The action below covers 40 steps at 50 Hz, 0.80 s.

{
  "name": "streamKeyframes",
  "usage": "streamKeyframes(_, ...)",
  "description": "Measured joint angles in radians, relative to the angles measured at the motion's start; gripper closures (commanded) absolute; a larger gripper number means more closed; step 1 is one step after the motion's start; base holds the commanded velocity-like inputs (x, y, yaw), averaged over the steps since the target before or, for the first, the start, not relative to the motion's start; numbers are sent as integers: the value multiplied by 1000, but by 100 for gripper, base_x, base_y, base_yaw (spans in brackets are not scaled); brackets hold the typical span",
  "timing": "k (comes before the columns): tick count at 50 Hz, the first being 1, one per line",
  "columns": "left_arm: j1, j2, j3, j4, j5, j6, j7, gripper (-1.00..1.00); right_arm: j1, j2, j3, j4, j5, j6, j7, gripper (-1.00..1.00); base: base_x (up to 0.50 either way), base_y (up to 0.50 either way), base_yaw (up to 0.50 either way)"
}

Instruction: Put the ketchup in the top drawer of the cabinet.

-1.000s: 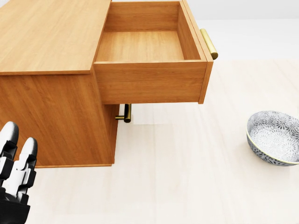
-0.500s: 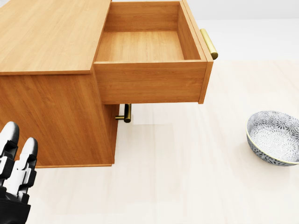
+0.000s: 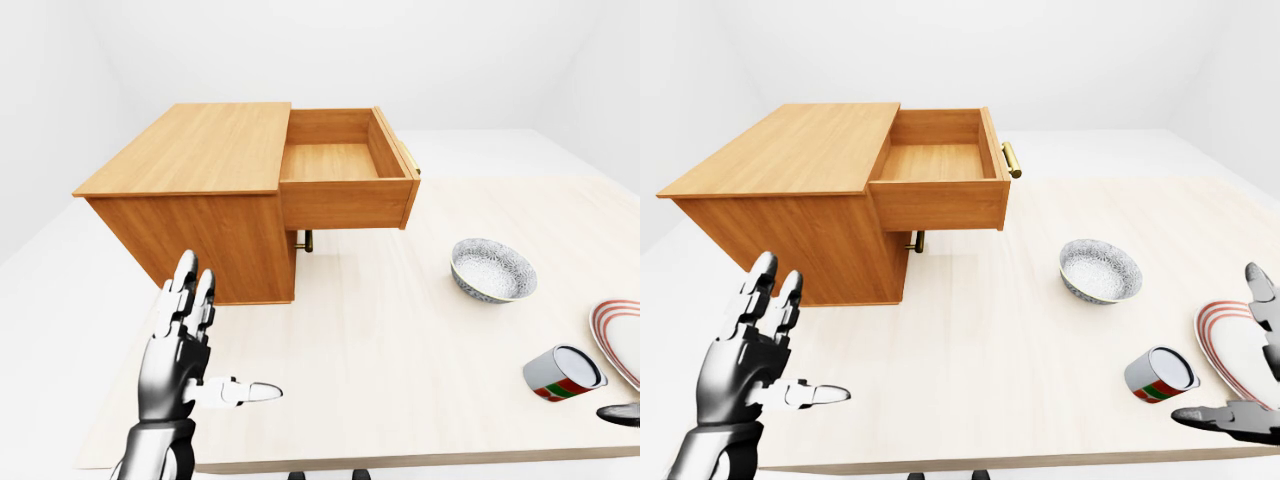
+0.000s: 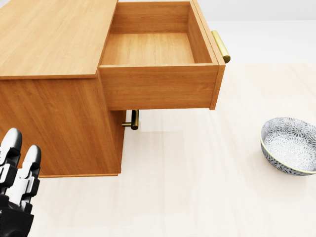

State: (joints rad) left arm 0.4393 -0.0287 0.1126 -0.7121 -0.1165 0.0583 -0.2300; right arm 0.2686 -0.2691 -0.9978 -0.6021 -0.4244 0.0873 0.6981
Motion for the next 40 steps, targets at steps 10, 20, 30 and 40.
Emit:
streamKeyframes(10,-13,3,1,12,1,5,6,-100,13,-4,46,138,-22,0,0,-100,0,0,0)
streamKeyframes(20,-18,4,1,16,1,9,8,-100,15,-30,73,263,-18,0,0,-100,0,0,0)
streamKeyframes(30,-21,5,1,18,1,11,10,-100,14,-57,88,336,-14,0,0,-100,0,0,0)
streamKeyframes(40,-21,4,3,17,1,12,11,-100,10,-82,100,390,-23,0,0,-100,0,0,0)
